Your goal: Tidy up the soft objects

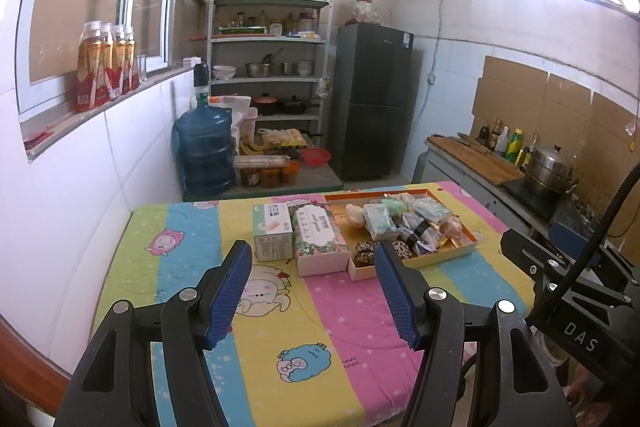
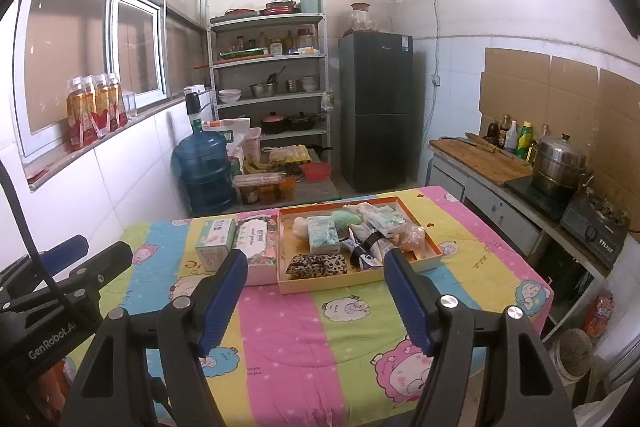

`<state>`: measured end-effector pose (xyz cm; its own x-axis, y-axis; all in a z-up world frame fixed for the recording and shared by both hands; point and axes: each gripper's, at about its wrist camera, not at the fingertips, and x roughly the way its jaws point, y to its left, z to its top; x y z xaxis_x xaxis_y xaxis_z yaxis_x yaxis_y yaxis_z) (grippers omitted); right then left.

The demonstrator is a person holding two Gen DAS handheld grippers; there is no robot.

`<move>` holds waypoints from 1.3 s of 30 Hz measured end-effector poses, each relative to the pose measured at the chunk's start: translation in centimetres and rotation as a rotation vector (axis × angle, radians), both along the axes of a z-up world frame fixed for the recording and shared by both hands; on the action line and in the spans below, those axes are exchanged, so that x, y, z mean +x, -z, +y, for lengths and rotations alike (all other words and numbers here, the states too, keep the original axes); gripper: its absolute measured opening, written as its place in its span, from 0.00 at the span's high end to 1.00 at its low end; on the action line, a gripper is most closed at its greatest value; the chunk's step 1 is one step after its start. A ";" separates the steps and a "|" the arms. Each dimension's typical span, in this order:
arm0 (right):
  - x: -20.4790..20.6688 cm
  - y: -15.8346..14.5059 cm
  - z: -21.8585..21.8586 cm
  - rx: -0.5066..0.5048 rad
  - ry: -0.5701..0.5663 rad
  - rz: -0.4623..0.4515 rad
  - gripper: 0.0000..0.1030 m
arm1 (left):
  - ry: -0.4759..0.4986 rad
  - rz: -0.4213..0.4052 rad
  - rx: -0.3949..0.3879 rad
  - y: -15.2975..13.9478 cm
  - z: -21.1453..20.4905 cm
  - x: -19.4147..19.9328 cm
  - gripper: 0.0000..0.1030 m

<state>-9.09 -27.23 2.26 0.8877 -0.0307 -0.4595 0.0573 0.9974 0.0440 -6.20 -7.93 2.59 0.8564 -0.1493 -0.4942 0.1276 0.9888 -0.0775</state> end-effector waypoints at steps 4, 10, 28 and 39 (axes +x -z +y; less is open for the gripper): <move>-0.1 0.0 0.0 0.006 -0.005 0.002 0.32 | 0.000 -0.003 -0.001 0.0 0.1 0.0 0.36; 0.0 0.0 0.2 0.006 -0.006 0.002 0.32 | -0.001 -0.004 -0.001 0.0 0.2 -0.1 0.36; 0.0 0.0 0.2 0.007 -0.006 0.003 0.32 | 0.000 -0.002 -0.001 0.1 0.2 -0.3 0.36; 0.0 0.0 0.2 0.007 -0.005 0.003 0.32 | 0.001 -0.002 -0.001 0.0 0.1 -0.3 0.36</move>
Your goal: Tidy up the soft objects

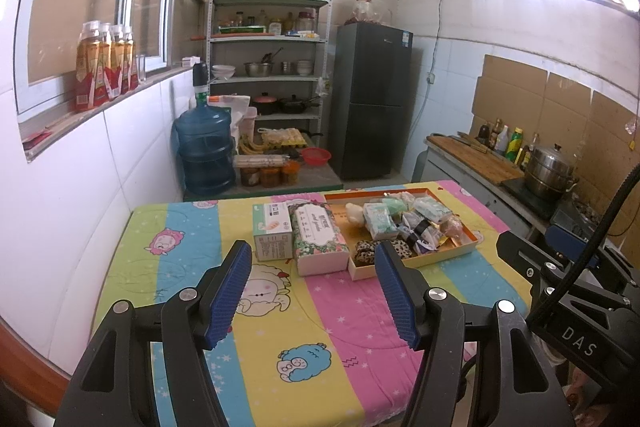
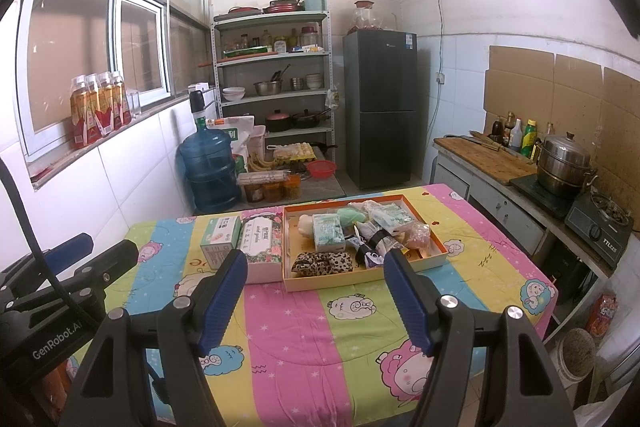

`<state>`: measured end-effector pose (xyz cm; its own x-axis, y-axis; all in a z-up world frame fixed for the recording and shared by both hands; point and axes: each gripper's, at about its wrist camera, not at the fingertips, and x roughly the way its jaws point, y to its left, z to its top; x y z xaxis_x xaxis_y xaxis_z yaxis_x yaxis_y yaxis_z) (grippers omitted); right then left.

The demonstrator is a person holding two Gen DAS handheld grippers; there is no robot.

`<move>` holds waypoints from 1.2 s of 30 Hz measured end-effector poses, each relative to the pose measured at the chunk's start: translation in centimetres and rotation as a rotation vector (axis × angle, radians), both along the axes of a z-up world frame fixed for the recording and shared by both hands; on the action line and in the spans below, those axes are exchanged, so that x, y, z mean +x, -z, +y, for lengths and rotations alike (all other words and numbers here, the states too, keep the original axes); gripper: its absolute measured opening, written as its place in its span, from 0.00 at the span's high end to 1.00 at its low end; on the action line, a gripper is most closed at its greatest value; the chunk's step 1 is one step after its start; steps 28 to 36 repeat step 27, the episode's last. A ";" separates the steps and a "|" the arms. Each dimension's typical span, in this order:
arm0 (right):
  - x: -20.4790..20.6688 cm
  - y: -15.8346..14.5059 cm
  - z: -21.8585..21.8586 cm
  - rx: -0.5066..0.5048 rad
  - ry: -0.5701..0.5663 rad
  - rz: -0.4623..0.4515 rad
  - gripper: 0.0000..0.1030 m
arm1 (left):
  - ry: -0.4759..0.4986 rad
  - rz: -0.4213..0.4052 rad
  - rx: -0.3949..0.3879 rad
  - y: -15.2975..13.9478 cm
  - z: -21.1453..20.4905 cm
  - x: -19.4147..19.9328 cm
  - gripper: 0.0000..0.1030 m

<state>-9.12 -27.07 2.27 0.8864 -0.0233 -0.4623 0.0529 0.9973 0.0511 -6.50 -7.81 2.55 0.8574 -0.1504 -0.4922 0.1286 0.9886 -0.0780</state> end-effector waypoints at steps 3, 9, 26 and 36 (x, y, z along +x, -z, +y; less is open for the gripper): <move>0.0 0.0 0.0 0.000 0.000 0.000 0.32 | -0.001 -0.001 -0.001 0.0 0.0 0.0 0.36; 0.0 0.0 0.0 -0.001 0.000 0.000 0.32 | -0.001 -0.001 0.001 0.0 0.0 0.1 0.36; 0.1 0.4 0.3 0.001 0.001 0.005 0.32 | -0.006 0.001 -0.001 0.1 -0.1 -0.1 0.36; 0.1 0.4 0.3 0.000 0.002 0.005 0.32 | -0.011 0.001 0.001 0.2 -0.1 -0.2 0.36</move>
